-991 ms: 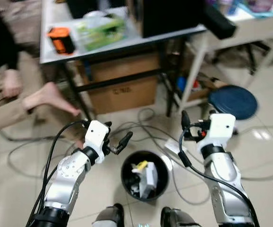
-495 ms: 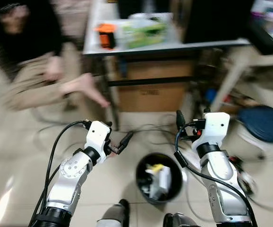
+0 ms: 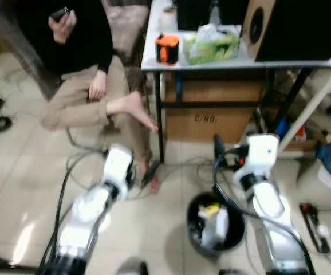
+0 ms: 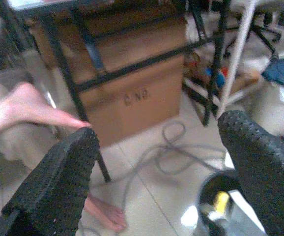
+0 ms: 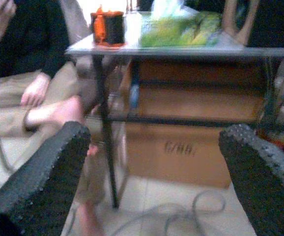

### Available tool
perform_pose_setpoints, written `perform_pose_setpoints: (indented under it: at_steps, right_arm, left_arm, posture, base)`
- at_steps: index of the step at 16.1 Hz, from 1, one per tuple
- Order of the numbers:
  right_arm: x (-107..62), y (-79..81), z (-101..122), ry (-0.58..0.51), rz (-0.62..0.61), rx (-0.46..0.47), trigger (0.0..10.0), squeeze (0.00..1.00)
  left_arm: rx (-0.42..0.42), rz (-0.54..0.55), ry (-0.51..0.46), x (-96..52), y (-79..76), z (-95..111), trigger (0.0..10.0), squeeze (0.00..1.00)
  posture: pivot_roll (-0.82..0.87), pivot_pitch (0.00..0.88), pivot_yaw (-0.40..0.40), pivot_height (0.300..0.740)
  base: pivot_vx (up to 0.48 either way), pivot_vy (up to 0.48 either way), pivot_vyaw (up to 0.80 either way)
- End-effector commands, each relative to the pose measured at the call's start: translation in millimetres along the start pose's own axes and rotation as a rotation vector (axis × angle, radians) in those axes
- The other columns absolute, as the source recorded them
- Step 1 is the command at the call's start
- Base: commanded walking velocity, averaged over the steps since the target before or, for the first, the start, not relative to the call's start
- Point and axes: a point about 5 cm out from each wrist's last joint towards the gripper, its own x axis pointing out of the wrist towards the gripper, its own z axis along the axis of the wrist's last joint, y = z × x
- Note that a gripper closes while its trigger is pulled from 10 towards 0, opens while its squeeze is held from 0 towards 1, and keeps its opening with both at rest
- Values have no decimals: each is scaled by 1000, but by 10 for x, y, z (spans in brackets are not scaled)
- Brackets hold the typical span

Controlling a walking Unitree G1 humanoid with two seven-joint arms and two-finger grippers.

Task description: Picking trash to rubbish bin

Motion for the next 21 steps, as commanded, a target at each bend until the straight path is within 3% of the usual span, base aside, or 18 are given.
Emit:
perform_pose_setpoints:
  at_steps: [1, 17, 21]
  right_arm:
    - [15, 61, 39, -13, 29, 8, 10000, 0]
    - [5, 73, 5, -6, 34, 19, 10000, 0]
    - [3, 71, 5, -6, 34, 17, 10000, 0]
  left_arm:
    - [7, 23, 26, -69, 38, -71, 10000, 0]
    - [-1, 24, 29, -91, 13, -99, 10000, 0]
    - [-8, 25, -49, -58, 5, 81, 10000, 0]
  posture:
    - [-23, 138, 47, 740]
    - [-25, 137, 50, 740]
    - [-22, 139, 48, 740]
  base:
    - [0, 0, 756]
    - [0, -26, 756]
    - [0, 0, 756]
